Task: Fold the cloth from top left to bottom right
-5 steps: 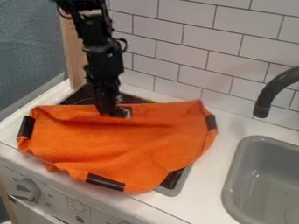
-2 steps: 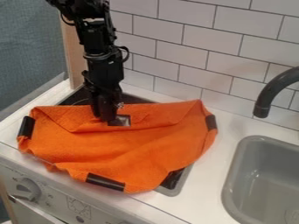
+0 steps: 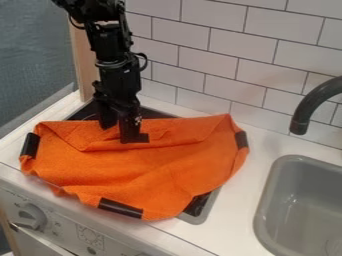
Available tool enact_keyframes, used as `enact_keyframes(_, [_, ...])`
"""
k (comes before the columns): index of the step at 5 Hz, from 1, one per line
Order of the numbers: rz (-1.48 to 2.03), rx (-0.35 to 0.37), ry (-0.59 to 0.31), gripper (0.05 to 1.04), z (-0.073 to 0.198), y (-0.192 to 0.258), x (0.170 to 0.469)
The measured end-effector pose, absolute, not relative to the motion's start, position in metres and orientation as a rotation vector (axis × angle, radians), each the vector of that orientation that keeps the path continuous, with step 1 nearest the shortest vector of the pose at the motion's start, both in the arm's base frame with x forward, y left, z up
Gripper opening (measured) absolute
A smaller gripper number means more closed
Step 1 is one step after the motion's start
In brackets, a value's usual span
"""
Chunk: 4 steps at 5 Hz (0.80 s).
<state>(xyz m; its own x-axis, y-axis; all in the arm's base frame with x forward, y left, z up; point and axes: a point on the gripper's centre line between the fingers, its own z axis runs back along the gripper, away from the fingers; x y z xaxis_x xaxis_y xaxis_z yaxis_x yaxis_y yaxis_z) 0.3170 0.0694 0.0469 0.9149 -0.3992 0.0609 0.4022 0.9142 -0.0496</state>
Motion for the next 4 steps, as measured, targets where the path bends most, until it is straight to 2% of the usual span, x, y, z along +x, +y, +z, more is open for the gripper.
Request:
enact_keyframes(2, [-0.397,-0.055,-0.095,0.999,0.074,0.068,0.317])
enact_keyframes(4, [-0.399,-0.049,-0.107,0.999,0.078,0.068,0.318])
